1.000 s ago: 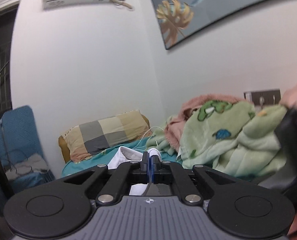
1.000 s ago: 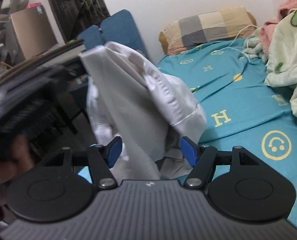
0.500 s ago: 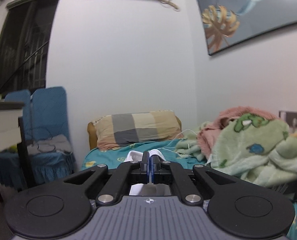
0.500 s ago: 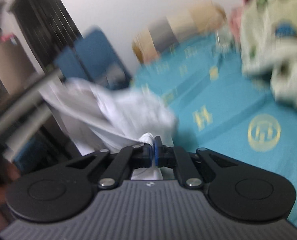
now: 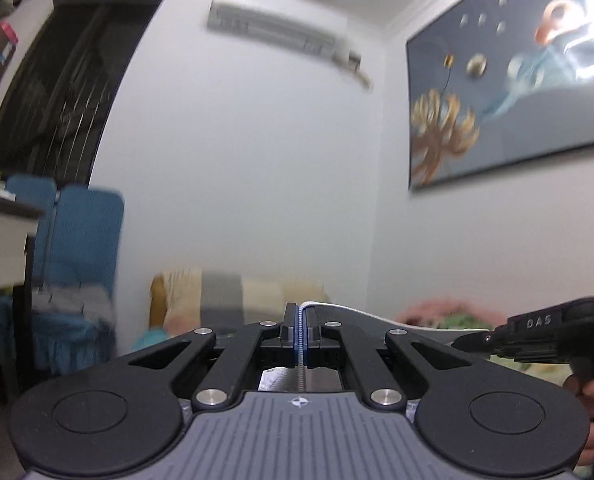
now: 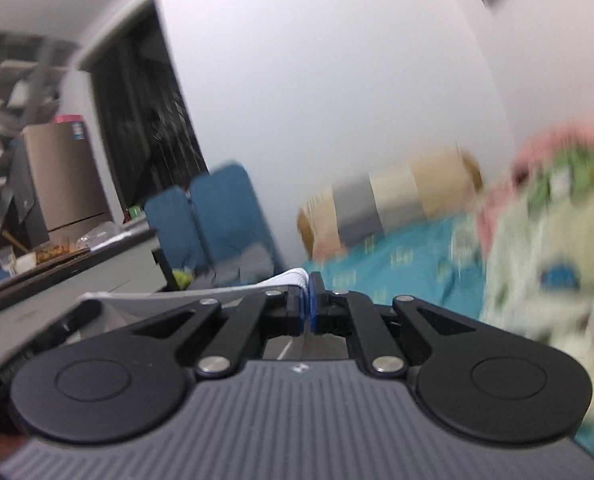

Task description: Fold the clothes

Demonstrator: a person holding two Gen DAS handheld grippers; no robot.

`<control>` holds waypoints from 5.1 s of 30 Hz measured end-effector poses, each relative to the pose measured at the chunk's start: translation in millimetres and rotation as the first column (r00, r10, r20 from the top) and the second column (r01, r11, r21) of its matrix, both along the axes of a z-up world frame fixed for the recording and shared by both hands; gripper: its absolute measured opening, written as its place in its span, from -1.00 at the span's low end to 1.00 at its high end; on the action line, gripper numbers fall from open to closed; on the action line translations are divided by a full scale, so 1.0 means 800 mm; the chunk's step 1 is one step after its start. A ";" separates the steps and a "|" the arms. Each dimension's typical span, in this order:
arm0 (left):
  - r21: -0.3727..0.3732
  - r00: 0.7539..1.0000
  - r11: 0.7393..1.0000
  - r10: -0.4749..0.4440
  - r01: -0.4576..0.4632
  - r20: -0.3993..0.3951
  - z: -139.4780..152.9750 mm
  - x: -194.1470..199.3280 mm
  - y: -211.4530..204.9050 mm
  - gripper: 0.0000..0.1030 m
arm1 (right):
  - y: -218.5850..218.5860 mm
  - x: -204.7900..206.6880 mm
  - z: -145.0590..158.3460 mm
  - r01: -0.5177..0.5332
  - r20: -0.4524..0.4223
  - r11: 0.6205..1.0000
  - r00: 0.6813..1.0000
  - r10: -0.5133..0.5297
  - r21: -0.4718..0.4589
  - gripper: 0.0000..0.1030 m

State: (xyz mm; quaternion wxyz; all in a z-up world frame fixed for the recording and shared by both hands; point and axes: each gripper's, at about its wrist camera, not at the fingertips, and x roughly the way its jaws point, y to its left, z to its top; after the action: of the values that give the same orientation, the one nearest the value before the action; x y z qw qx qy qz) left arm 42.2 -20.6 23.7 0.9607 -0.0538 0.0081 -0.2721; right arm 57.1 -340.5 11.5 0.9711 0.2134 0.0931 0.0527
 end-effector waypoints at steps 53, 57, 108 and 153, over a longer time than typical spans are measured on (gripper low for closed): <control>-0.124 0.922 0.974 -0.218 0.187 -0.319 -0.031 0.094 0.059 -0.96 | 0.166 0.108 -0.034 -0.646 -0.368 0.715 0.754 0.544 -0.267 -0.76; -0.104 0.916 0.981 -0.188 0.161 -0.354 -0.046 0.094 0.045 -0.82 | 0.126 0.110 -0.028 -0.599 -0.327 0.775 0.787 0.524 -0.202 -0.77; -0.410 0.845 0.911 -0.255 0.047 -0.470 -0.073 0.064 0.068 -0.83 | 0.120 0.036 -0.057 -0.448 -0.188 0.529 0.860 0.474 -0.721 0.37; -0.371 0.636 0.817 -0.007 -0.441 -0.771 -0.146 -0.039 -0.039 -0.78 | 0.000 0.077 -0.017 -0.331 -0.014 0.940 0.943 0.331 -0.084 -0.86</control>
State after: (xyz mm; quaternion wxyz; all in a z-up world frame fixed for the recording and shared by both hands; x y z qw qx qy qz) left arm 10.6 -51.6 -92.7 0.8441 -0.4222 0.3168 -0.0938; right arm 118.8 -340.1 -1.7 0.9566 0.1531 0.1296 0.2114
